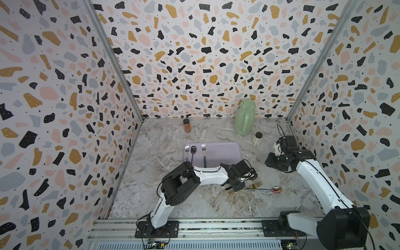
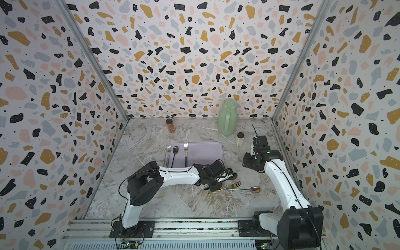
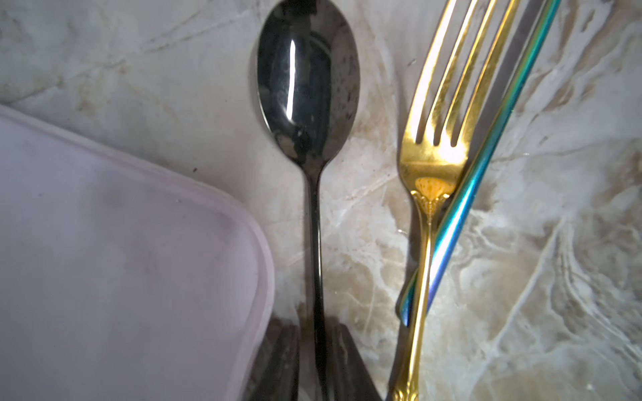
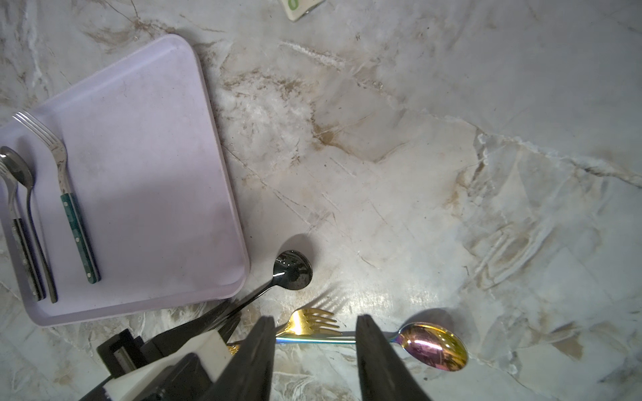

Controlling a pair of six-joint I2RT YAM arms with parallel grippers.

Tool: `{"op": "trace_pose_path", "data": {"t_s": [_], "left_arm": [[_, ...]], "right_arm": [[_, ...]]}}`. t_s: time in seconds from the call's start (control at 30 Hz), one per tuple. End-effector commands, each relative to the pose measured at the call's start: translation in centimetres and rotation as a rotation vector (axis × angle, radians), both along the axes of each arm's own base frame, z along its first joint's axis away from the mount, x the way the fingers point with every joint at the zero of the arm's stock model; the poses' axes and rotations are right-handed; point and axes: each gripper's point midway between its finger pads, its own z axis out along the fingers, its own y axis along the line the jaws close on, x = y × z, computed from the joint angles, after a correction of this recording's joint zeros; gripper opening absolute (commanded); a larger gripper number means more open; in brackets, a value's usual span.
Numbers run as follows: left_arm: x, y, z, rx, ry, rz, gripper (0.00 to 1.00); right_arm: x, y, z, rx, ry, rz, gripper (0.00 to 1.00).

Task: Set the spoon and fork side by side
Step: Pick up the spoon from the center of the board.

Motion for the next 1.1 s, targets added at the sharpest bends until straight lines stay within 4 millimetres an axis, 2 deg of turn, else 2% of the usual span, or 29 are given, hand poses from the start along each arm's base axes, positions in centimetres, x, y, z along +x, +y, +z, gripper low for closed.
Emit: {"op": "trace_pose_path", "data": {"t_s": [0.0, 0.2, 0.33, 0.5, 0.7, 0.8, 0.9, 1.07], "left_arm": [[-0.9, -0.4, -1.6, 0.006, 0.066, -0.016, 0.19], [-1.2, -1.3, -1.4, -0.007, 0.070, -0.028, 0.08], [-1.7, -2.0, -0.1, -0.015, 0.027, -0.058, 0.00], [-0.9, -2.6, 3.2, -0.076, -0.020, -0.029, 0.00], [0.3, -2.3, 8.9, -0.163, -0.089, 0.037, 0.00], [1.9, -1.2, 11.2, -0.203, -0.107, 0.119, 0.00], [4.1, 0.6, 12.6, -0.224, -0.126, 0.233, 0.00], [9.8, 5.4, 13.0, -0.271, -0.128, 0.553, 0.00]], "right_arm": [[0.0, 0.1, 0.3, 0.007, -0.007, 0.006, 0.43], [0.0, 0.2, 0.2, 0.014, -0.003, 0.009, 0.43], [0.0, 0.3, 0.4, 0.021, -0.006, 0.010, 0.43], [0.0, 0.4, 0.5, 0.026, -0.008, 0.008, 0.43], [-0.3, 0.5, 1.3, 0.039, -0.035, 0.005, 0.43], [-0.4, 0.6, 1.8, 0.050, -0.048, 0.003, 0.43], [-0.7, 0.6, 2.0, 0.051, -0.044, 0.002, 0.43], [-1.3, 0.5, 1.7, 0.060, -0.030, -0.015, 0.43]]}}
